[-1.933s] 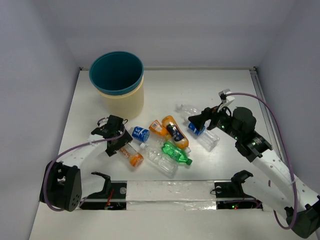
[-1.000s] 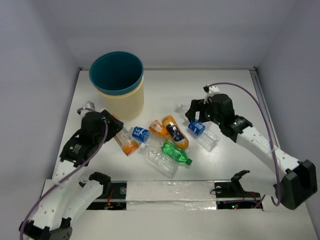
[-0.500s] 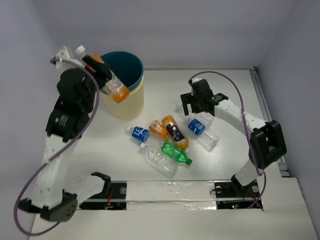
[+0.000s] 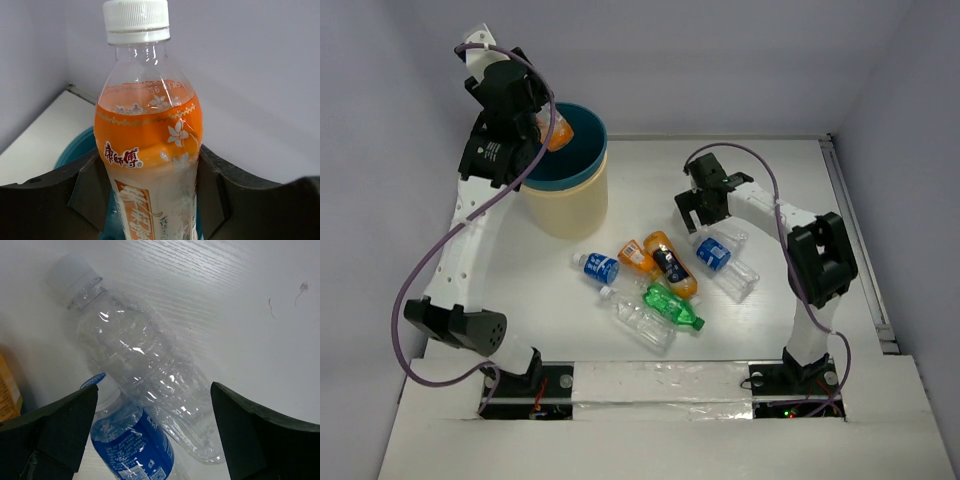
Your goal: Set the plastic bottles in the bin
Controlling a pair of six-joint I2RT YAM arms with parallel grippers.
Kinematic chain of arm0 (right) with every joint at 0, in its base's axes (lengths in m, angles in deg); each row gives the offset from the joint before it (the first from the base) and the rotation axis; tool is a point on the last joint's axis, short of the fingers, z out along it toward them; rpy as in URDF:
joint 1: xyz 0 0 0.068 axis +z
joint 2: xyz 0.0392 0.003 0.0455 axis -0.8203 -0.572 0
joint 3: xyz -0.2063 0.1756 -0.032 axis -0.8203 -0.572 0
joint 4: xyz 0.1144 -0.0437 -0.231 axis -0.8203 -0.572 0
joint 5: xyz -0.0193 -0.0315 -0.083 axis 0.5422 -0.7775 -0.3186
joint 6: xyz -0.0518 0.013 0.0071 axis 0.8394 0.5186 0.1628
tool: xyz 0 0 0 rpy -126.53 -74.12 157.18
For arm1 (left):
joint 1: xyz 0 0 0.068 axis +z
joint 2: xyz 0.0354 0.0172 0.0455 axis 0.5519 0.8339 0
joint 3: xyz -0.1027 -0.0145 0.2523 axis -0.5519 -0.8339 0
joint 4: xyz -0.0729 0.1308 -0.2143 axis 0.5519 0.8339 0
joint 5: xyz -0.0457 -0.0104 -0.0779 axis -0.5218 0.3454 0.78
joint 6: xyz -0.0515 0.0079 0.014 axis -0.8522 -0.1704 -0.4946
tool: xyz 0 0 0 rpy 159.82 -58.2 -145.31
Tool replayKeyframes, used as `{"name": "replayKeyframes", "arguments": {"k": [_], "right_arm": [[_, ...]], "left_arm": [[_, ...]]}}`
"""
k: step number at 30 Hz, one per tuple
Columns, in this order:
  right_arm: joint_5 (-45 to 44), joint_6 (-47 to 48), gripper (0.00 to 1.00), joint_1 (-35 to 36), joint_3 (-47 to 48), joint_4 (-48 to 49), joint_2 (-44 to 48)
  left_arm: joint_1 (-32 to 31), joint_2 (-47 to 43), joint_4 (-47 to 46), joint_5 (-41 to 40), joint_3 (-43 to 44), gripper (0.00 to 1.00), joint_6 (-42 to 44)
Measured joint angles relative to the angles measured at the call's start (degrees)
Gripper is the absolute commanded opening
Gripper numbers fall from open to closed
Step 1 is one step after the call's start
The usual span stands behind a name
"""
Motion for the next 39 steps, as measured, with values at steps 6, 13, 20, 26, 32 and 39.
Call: {"name": "replayKeyframes", "arguments": {"k": [6, 13, 20, 26, 32, 39], "right_arm": [[-0.2, 1.7, 1.0, -0.5, 2.7, -1.2, -3.7], [-0.2, 2.8, 0.98, -2.8, 4.4, -1.6, -4.6], [-0.2, 3.1, 1.0, -4.8, 6.1, -1.6, -6.2], [0.1, 3.1, 0.95, -4.8, 6.4, -2.3, -8.2], [0.1, 3.2, 0.72, -4.9, 7.1, -2.6, -8.3], [-1.1, 2.6, 0.56, -5.6, 7.1, -1.4, -7.9]], "left_arm": [[1.5, 1.6, -5.4, -4.7, -2.6, 0.39, 3.1], [2.0, 1.7, -15.2, -8.5, -14.2, 0.42, 7.2], [2.2, 3.6, -21.0, -8.7, -21.5, 0.48, 8.9], [2.2, 3.7, -23.4, -7.7, -23.3, 0.84, 9.1], [2.2, 3.3, -22.9, -4.7, -23.2, 0.91, 7.3], [1.6, -4.3, -17.0, 5.7, -23.8, 0.74, 0.7]]}}
